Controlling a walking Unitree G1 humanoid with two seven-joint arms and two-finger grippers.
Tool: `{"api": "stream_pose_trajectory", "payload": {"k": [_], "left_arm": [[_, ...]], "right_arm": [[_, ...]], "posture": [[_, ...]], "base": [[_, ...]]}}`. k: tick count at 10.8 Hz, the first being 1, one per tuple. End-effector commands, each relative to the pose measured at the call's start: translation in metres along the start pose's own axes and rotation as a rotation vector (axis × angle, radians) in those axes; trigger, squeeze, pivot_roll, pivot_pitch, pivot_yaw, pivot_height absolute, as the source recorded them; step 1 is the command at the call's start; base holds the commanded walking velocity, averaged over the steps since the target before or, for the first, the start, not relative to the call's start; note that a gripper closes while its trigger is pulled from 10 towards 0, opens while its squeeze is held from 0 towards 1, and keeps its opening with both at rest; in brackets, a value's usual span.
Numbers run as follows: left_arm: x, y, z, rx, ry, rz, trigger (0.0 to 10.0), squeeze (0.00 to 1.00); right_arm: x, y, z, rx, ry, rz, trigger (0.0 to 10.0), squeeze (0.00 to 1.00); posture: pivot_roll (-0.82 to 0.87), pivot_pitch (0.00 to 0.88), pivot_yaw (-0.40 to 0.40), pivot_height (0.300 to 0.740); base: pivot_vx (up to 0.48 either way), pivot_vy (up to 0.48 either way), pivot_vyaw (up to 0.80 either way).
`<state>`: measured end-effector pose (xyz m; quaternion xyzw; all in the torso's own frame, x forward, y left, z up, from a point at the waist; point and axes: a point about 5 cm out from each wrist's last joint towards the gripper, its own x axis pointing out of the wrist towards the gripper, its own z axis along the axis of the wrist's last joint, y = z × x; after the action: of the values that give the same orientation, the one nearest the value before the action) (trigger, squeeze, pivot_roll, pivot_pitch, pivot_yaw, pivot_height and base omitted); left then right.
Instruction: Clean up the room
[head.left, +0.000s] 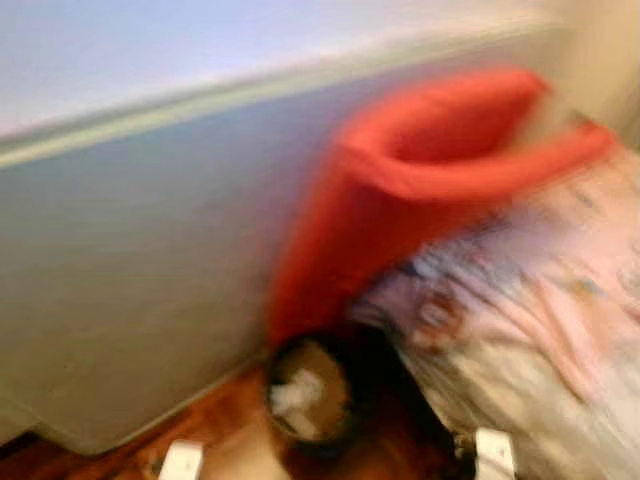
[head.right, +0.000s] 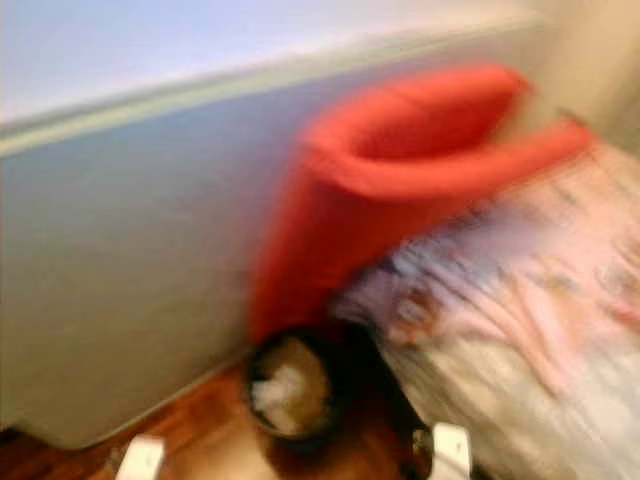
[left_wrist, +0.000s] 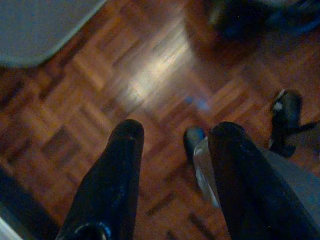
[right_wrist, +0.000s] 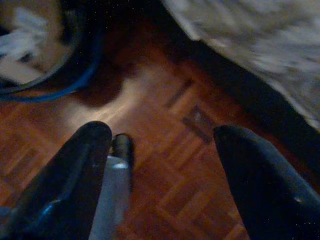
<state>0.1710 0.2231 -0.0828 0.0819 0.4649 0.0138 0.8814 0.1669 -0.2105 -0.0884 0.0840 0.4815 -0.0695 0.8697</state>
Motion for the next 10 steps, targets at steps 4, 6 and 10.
{"api": "stream_pose_trajectory", "payload": {"k": [4, 6, 10], "left_arm": [[-0.001, 0.005, -0.004, 0.014, 0.005, -0.004, 10.0, 0.0], [0.0, 0.009, 0.002, 0.009, -0.003, -0.004, 10.0, 0.0], [-0.006, 0.021, -0.018, -0.012, 0.05, 0.023, 10.0, 0.0]], "right_arm": [[0.0, 0.009, -0.008, 0.022, 0.008, 0.005, 10.0, 0.0], [0.0, 0.007, -0.008, 0.05, 0.002, -0.006, 10.0, 0.0], [0.0, 0.006, -0.01, 0.089, -0.012, -0.039, 10.0, 0.0]], "posture": [[0.15, 0.0, -0.021, 0.74], [0.15, 0.007, -0.01, 0.74], [0.15, 0.026, -0.008, 0.74]], "base": [[0.0, 0.0, -0.77], [0.0, 0.0, -0.77], [0.0, 0.0, -0.77]]}}
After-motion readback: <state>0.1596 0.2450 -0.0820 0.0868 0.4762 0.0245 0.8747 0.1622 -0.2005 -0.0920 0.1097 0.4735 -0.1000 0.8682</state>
